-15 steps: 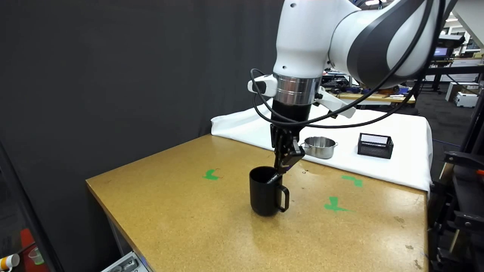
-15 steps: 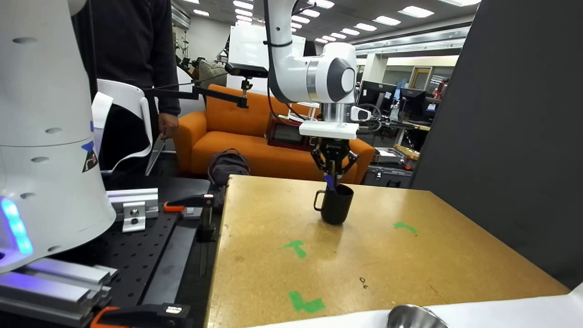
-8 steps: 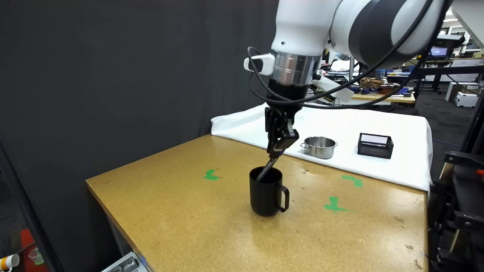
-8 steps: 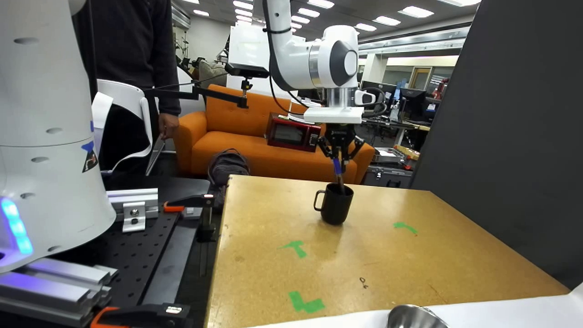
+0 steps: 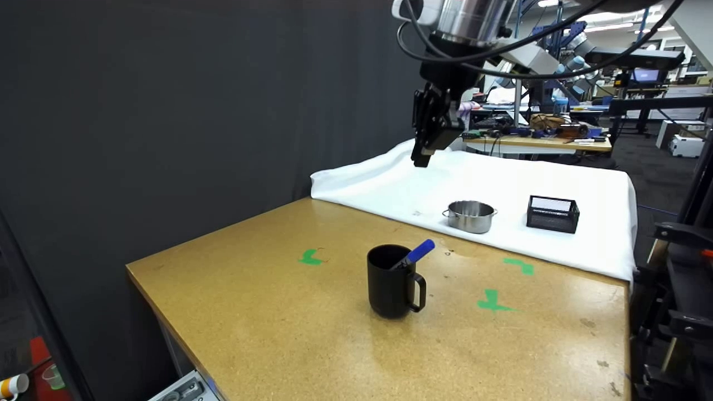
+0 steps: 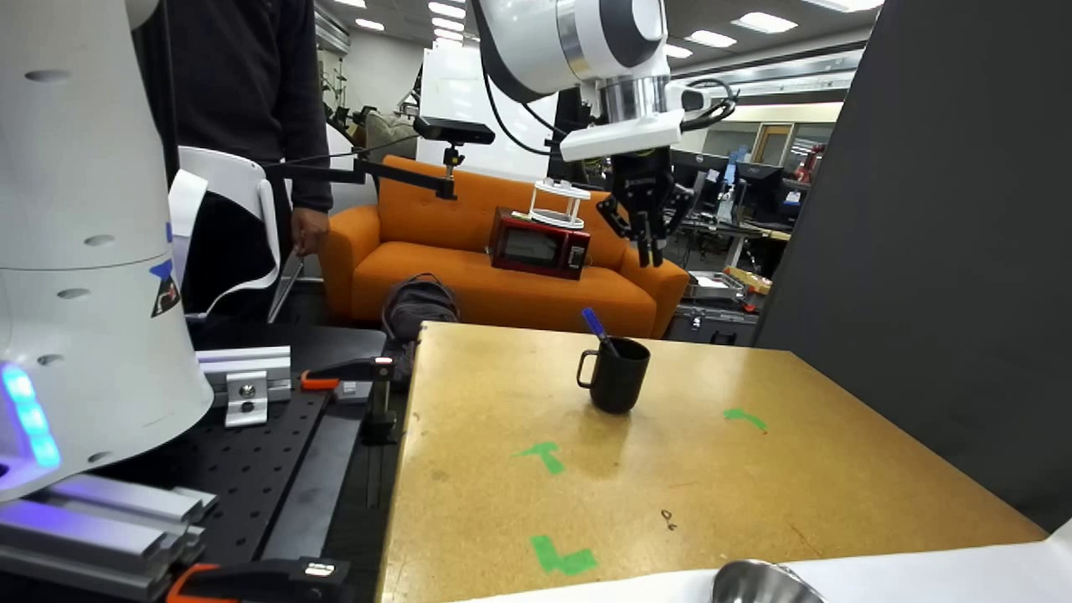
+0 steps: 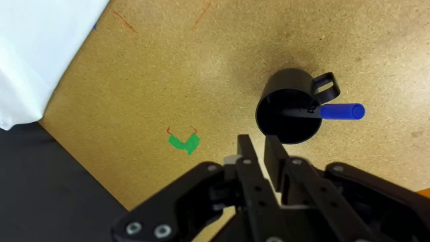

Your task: Take the pen out of the mug and put it on the table

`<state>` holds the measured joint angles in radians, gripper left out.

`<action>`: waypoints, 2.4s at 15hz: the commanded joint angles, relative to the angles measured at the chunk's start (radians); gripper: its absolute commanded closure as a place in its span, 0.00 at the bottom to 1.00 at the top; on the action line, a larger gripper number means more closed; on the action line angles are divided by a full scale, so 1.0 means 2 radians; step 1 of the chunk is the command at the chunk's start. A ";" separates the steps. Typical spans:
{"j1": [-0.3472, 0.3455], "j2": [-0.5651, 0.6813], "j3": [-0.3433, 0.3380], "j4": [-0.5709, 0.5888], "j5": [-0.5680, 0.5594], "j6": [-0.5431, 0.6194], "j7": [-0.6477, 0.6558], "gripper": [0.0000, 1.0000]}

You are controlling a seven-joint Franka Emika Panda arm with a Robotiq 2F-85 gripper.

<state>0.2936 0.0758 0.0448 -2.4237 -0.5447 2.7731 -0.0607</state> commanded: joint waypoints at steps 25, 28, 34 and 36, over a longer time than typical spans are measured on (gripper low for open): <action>0.017 0.144 0.034 0.032 0.029 0.033 -0.007 0.25; 0.019 0.156 0.033 0.043 0.030 0.031 -0.008 0.42; 0.022 0.158 0.030 0.049 0.028 0.028 -0.004 0.83; 0.022 0.155 0.031 0.050 0.028 0.026 -0.004 0.94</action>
<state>0.3334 0.3766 0.1084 -2.3364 -0.4975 2.8275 -0.0591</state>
